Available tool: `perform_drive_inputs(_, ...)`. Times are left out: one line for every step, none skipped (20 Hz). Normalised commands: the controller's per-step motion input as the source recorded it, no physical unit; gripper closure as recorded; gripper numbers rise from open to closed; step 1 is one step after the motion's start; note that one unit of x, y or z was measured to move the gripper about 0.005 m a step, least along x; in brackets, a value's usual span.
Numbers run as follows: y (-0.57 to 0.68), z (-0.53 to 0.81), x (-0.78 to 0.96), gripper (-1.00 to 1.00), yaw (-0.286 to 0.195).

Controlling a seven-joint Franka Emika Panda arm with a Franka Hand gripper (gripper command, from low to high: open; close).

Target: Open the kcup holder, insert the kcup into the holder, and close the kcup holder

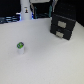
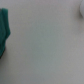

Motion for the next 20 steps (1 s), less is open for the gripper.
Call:
perform_drive_inputs(0.67, 0.13, -0.21, -1.00, -0.157)
perform_drive_inputs(0.68, 0.13, -0.23, -1.00, -0.163)
perform_drive_inputs(0.68, 0.13, -0.24, -1.00, -0.162)
perform_drive_inputs(0.68, 0.13, -0.24, -1.00, -0.162)
perform_drive_inputs(0.69, 0.13, -0.24, -1.00, -0.163)
perform_drive_inputs(0.69, 0.12, -0.25, -1.00, -0.165)
perform_drive_inputs(0.69, 0.12, -0.25, -1.00, -0.165)
perform_drive_inputs(0.70, 0.12, -0.26, -1.00, -0.166)
perform_drive_inputs(0.70, 0.12, -0.25, -1.00, -0.167)
perform_drive_inputs(0.71, 0.09, -0.24, -1.00, -0.163)
perform_drive_inputs(0.70, 0.08, -0.24, -1.00, -0.168)
perform_drive_inputs(0.71, 0.06, -0.23, -1.00, -0.173)
perform_drive_inputs(0.72, 0.02, -0.21, -1.00, -0.179)
perform_drive_inputs(0.73, 0.01, -0.19, -1.00, -0.187)
perform_drive_inputs(0.73, 0.02, -0.19, -1.00, -0.191)
perform_drive_inputs(0.73, 0.02, -0.19, -1.00, -0.191)
perform_drive_inputs(0.73, 0.02, -0.19, -1.00, -0.191)
perform_drive_inputs(0.73, 0.02, -0.20, -1.00, -0.191)
perform_drive_inputs(0.73, 0.01, -0.21, -1.00, -0.190)
perform_drive_inputs(0.72, -0.03, -0.24, -1.00, -0.187)
